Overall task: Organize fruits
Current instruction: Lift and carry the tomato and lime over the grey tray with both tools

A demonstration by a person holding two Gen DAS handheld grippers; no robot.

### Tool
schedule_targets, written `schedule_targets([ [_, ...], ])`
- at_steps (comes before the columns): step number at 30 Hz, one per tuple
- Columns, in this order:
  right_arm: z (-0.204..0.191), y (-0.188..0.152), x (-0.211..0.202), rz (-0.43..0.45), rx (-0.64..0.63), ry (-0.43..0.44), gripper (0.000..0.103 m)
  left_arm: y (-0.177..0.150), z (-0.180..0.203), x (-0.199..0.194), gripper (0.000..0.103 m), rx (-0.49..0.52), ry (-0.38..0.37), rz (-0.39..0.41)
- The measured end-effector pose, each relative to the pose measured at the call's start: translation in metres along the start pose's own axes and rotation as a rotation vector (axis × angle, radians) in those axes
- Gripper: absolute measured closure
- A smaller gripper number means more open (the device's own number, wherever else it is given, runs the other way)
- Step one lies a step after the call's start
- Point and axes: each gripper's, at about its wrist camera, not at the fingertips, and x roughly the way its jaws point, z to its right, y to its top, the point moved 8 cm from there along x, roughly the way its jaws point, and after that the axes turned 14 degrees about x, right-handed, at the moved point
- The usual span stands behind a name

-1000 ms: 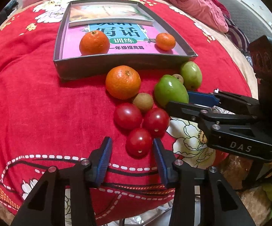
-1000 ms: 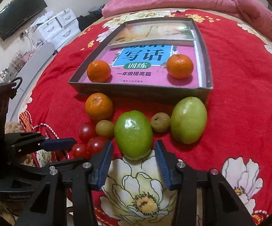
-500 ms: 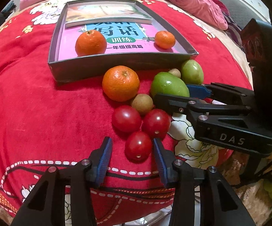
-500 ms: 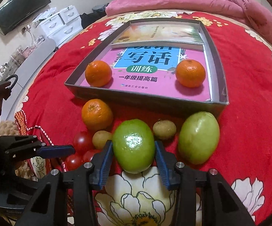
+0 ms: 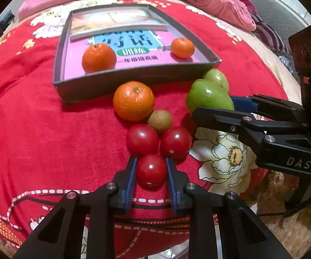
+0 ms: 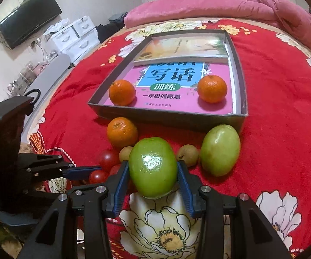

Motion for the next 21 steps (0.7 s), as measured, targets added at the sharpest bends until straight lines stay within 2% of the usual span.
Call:
schedule_targets([
  [10, -0.007, 0.01, -0.017, 0.069, -0.014, 0.035, 0.059, 0.014, -0.012, -0.035, 0.076, -0.037, 0.027, 0.123],
  [21, -0.01, 0.017, -0.029, 0.123, -0.031, 0.042, 0.059, 0.026, -0.02, -0.051, 0.076, -0.051, 0.062, 0.174],
])
